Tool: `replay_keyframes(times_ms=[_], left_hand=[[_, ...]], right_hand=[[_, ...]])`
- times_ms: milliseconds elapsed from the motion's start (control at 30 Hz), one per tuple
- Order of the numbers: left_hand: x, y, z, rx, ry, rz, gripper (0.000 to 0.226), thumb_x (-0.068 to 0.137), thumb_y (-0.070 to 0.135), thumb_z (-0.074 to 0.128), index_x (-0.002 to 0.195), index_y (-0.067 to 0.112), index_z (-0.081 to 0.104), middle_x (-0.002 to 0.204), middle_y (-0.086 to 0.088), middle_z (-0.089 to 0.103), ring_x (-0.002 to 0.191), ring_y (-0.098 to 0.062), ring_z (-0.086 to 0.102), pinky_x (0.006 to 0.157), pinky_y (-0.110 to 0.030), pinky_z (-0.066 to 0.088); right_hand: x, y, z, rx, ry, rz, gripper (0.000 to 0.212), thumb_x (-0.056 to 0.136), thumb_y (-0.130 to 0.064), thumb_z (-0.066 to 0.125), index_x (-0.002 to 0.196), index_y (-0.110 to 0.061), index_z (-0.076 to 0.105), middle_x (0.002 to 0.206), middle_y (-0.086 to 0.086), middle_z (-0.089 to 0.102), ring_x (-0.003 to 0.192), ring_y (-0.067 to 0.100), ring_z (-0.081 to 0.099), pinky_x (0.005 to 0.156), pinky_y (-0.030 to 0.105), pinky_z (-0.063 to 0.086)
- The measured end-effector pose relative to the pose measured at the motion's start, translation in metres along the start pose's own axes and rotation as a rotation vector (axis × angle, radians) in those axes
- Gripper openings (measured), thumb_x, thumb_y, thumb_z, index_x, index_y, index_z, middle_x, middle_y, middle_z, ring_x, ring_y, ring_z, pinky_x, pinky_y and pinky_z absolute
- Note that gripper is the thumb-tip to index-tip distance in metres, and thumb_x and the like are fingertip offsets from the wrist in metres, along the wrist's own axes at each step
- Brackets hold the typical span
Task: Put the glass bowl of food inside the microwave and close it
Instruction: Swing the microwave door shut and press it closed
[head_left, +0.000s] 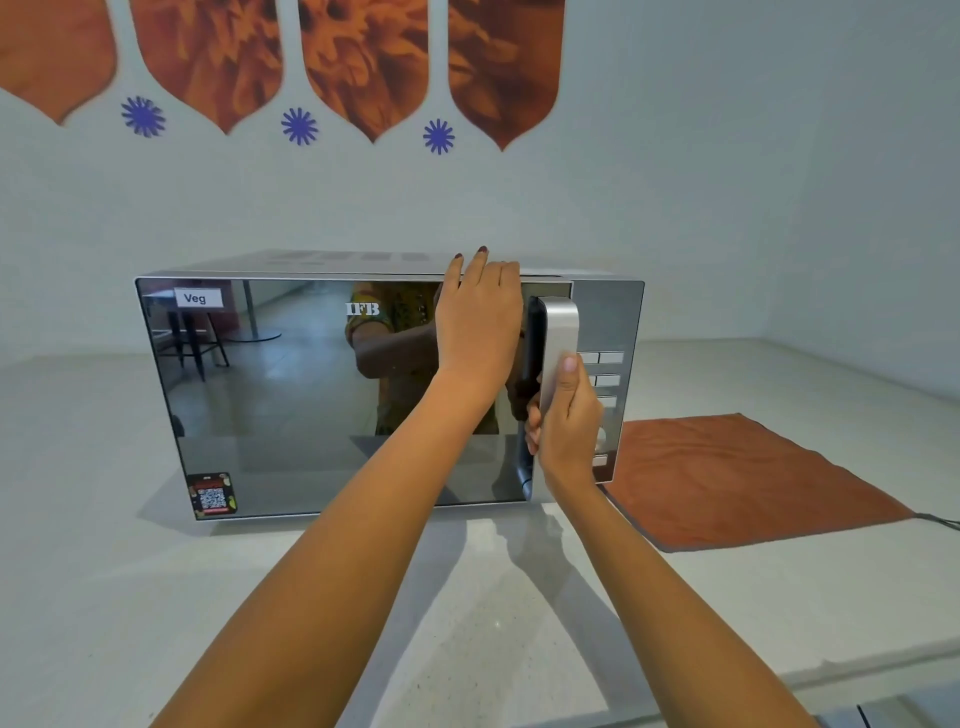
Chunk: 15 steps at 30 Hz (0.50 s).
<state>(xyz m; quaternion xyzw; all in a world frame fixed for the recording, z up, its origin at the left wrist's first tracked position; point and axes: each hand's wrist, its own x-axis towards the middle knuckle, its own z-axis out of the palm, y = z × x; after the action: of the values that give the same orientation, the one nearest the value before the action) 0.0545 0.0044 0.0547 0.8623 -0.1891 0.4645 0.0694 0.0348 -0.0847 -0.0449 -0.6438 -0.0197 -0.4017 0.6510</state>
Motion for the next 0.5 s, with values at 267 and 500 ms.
replay_keyframes(times_ms=[267, 500], left_hand=[[0.01, 0.0, 0.004, -0.078, 0.036, -0.027, 0.032, 0.096, 0.013, 0.044, 0.127, 0.009, 0.053, 0.128, -0.009, 0.057, 0.117, -0.023, 0.053, 0.109, -0.034, 0.031], [0.015, 0.001, 0.007, -0.124, 0.05, -0.062, 0.029, 0.095, 0.009, 0.042, 0.122, 0.01, 0.053, 0.121, -0.008, 0.056, 0.106, -0.023, 0.052, 0.096, -0.032, 0.037]], right_hand=[[0.003, 0.0, 0.002, 0.006, -0.01, 0.003, 0.031, 0.094, -0.048, 0.033, 0.078, -0.027, 0.05, 0.068, 0.011, 0.053, 0.044, 0.005, 0.052, 0.039, 0.012, 0.044], [0.006, 0.003, 0.005, -0.025, 0.022, -0.018, 0.028, 0.096, -0.048, 0.033, 0.079, -0.031, 0.049, 0.075, 0.01, 0.055, 0.063, 0.021, 0.058, 0.044, 0.014, 0.046]])
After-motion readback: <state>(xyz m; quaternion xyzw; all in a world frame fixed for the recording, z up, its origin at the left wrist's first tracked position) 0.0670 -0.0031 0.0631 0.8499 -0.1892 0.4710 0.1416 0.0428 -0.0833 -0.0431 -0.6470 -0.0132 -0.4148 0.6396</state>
